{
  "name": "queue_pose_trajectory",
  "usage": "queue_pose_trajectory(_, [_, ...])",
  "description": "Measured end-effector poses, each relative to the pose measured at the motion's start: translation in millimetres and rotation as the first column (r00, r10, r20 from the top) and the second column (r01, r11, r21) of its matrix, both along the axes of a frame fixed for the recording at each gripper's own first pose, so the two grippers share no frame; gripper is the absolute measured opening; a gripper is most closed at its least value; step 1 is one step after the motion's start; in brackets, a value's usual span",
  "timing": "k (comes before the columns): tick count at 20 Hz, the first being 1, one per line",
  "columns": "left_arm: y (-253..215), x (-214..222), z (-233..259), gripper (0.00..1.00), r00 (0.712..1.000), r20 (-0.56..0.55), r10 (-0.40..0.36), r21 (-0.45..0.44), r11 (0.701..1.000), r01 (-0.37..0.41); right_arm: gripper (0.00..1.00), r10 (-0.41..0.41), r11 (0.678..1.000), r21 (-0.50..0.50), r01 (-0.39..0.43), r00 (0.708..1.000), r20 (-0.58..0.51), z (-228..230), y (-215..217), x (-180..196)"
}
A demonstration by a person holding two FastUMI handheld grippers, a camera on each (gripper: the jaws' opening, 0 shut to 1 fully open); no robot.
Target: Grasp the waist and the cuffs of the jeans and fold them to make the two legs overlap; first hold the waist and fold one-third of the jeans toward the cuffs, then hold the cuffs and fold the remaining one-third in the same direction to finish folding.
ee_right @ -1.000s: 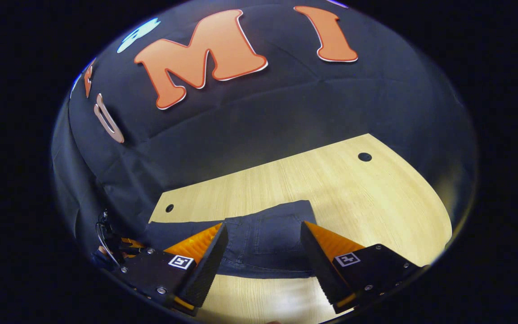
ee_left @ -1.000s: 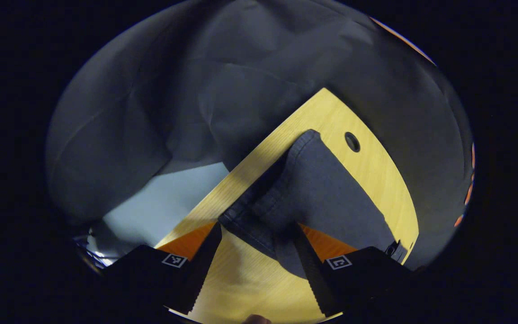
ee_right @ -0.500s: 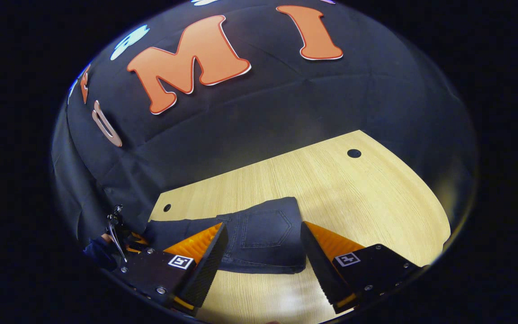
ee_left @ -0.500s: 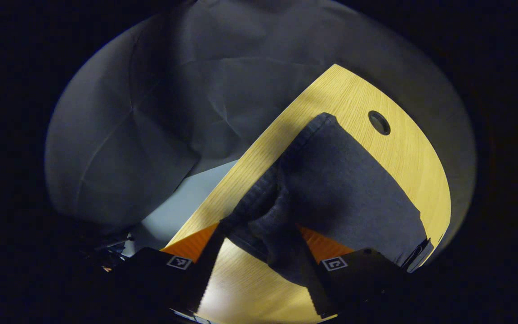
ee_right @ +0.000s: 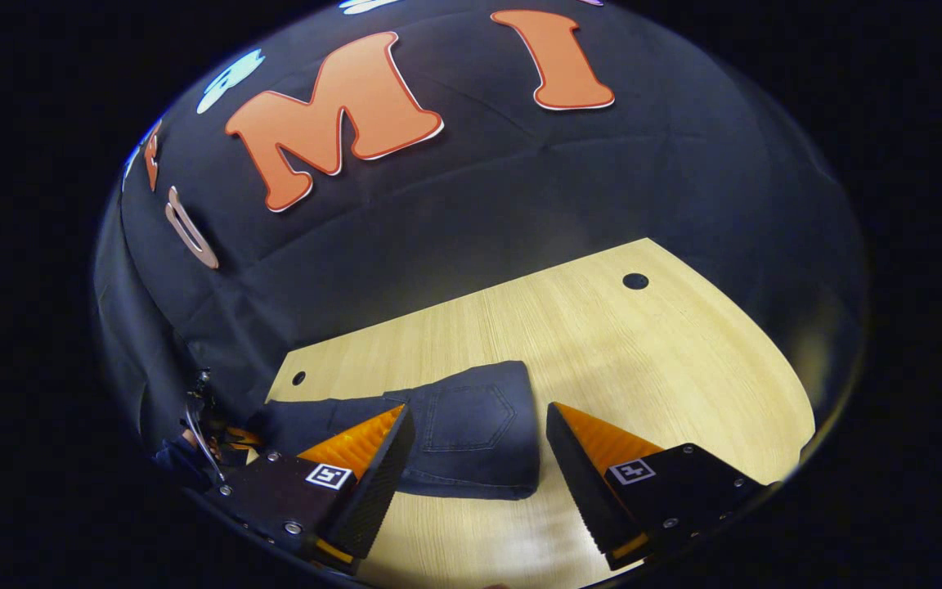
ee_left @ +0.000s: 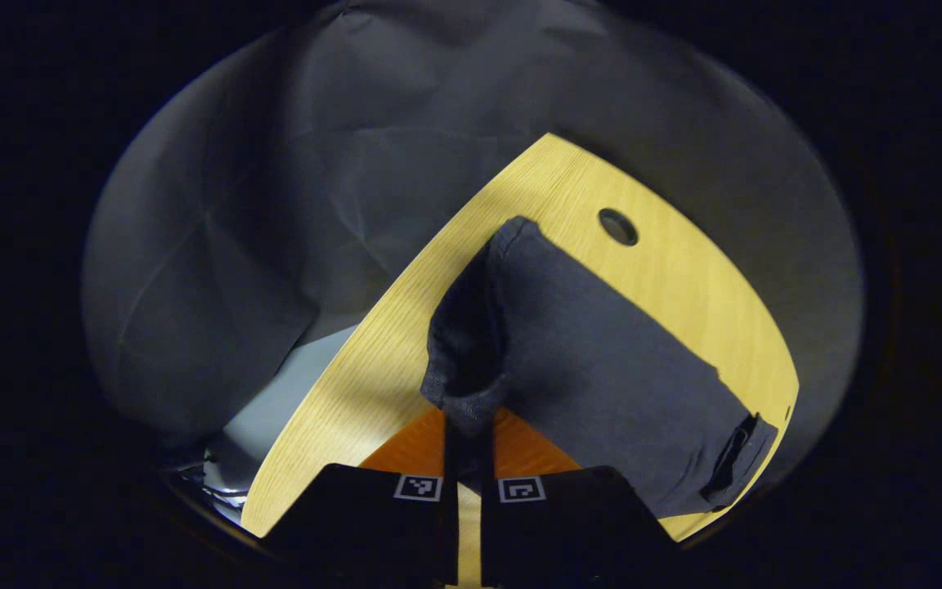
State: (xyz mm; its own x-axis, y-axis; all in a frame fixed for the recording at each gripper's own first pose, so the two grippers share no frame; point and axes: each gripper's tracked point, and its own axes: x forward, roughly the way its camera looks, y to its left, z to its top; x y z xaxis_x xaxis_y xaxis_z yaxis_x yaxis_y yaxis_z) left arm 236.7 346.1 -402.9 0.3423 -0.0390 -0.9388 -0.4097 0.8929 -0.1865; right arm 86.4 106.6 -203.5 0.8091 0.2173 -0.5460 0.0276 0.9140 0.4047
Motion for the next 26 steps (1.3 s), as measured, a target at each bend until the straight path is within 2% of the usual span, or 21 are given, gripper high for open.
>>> queue_pose_trajectory(3, [-15.7, 3.8, 38.6, 0.11, 0.993, 0.118, 0.002, -0.061, 0.998, 0.005, 0.99, -0.007, 1.0, 0.005, 0.007, 1.0, 0.005, -0.7, -5.5, 3.7])
queue_pose_trajectory(8, [-29.8, -0.2, 97.6, 0.11, 0.962, 0.265, -0.061, -0.068, 0.994, 0.082, 0.98, -0.003, 1.0, 0.012, 0.002, 1.0, 0.029, 3.9, -12.1, 10.4])
queue_pose_trajectory(13, [-37.1, -0.3, 164.5, 0.1, 0.917, 0.367, -0.155, -0.028, 0.984, 0.178, 0.98, 0.015, 1.0, 0.021, -0.016, 0.999, 0.049, 8.0, -18.0, 13.7])
queue_pose_trajectory(18, [-90.3, -4.7, 194.2, 0.11, 0.873, 0.43, -0.231, -0.002, 0.966, 0.257, 0.98, 0.028, 0.999, 0.044, -0.03, 0.998, 0.054, 7.1, -24.6, 13.5])
queue_pose_trajectory(26, [-199.9, -5.9, 242.8, 0.11, 0.809, 0.489, -0.327, -0.014, 0.924, 0.382, 0.98, 0.026, 0.998, 0.05, -0.031, 0.996, 0.084, 8.0, -47.9, 7.6])
